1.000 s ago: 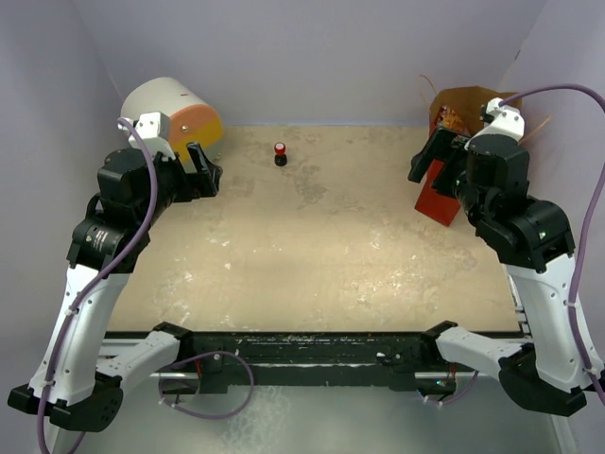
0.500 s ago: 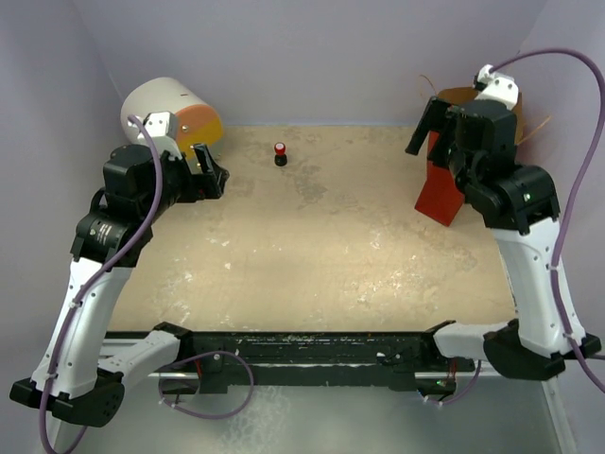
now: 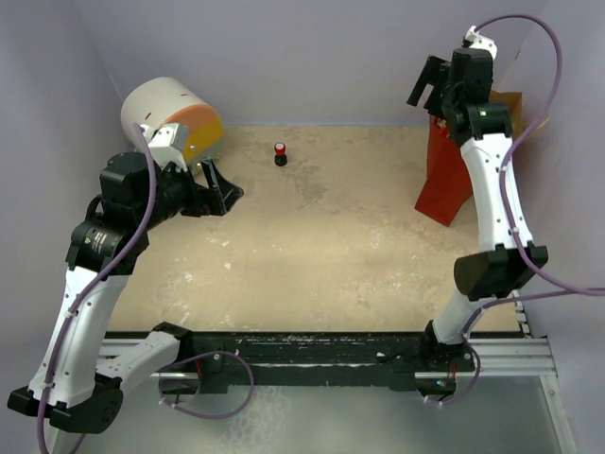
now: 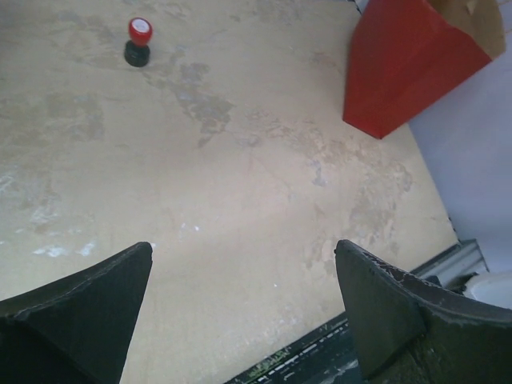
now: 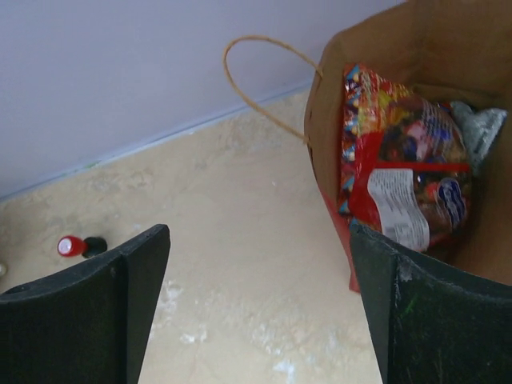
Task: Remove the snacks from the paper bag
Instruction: Move the paper bag to the center of the board.
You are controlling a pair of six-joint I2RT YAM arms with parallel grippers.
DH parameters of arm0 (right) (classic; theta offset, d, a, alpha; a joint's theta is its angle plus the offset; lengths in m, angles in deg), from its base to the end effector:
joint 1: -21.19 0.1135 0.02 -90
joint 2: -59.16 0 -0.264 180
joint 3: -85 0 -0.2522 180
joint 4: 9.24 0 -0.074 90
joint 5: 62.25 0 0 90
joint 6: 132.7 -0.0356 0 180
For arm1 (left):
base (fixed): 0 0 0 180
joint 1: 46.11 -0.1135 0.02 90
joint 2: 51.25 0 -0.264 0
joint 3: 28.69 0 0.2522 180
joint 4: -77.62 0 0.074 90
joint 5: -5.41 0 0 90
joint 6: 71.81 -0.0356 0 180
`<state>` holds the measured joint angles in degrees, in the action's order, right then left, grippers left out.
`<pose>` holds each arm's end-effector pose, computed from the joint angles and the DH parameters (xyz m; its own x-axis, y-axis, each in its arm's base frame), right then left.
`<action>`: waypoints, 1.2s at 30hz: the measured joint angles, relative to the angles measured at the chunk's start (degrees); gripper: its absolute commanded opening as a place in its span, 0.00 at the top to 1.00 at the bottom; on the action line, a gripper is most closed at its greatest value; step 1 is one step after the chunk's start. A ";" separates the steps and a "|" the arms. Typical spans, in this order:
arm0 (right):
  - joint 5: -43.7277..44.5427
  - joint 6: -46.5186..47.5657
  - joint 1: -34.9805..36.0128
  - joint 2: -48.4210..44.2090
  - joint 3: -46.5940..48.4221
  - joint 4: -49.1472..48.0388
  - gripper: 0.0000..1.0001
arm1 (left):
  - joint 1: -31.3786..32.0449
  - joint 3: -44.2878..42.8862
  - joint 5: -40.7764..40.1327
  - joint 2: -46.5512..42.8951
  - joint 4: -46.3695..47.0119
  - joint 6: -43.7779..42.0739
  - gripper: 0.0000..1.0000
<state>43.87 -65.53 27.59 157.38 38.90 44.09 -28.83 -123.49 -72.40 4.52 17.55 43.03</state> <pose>0.3645 0.0309 0.4891 -0.2172 0.3507 -0.9109 0.2605 0.9202 0.2921 0.1591 -0.0574 0.4515 -0.5121 -0.2707 -0.8151 0.2902 0.8387 -0.4609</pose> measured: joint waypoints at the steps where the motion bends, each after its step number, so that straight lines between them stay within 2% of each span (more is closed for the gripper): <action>1: -0.98 0.46 -0.66 1.18 0.04 -1.31 0.10 | 0.04 0.44 0.85 -0.35 -0.02 0.28 0.01; 7: -6.84 2.95 -3.67 9.40 1.31 -9.20 0.17 | 0.72 1.51 3.23 -1.44 -0.13 1.14 0.01; 11: -8.72 4.70 -4.66 16.22 5.62 -12.37 0.22 | 1.86 1.57 3.19 -1.49 -0.13 1.07 0.01; 16: -10.34 6.95 -5.31 24.50 13.16 -13.44 0.40 | 3.26 2.10 2.19 -1.57 -0.90 0.22 0.01; 17: -10.97 7.32 -5.33 25.62 14.03 -13.68 0.46 | 3.50 2.10 1.81 -1.57 -1.22 -0.13 0.01; 20: -12.81 8.26 -5.42 27.45 14.43 -14.25 0.73 | 4.17 2.05 0.04 -1.62 -2.12 -1.40 0.01; 24: -14.47 8.52 -5.42 29.09 15.61 -14.21 1.00 | 5.31 1.20 -3.17 -1.51 -3.63 -3.26 0.01; 30: -17.88 7.58 -5.42 27.54 14.43 -13.00 1.00 | 6.01 -0.61 -5.57 -1.49 -4.15 -4.42 0.01; 36: -24.70 7.67 -4.42 19.28 4.74 -9.22 1.00 | 6.05 -1.03 -5.42 -0.28 -4.55 -3.30 0.01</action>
<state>19.17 -57.86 23.17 176.66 43.64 34.87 -22.77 -124.52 -77.83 4.23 13.00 39.73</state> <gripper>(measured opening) 0.012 0.990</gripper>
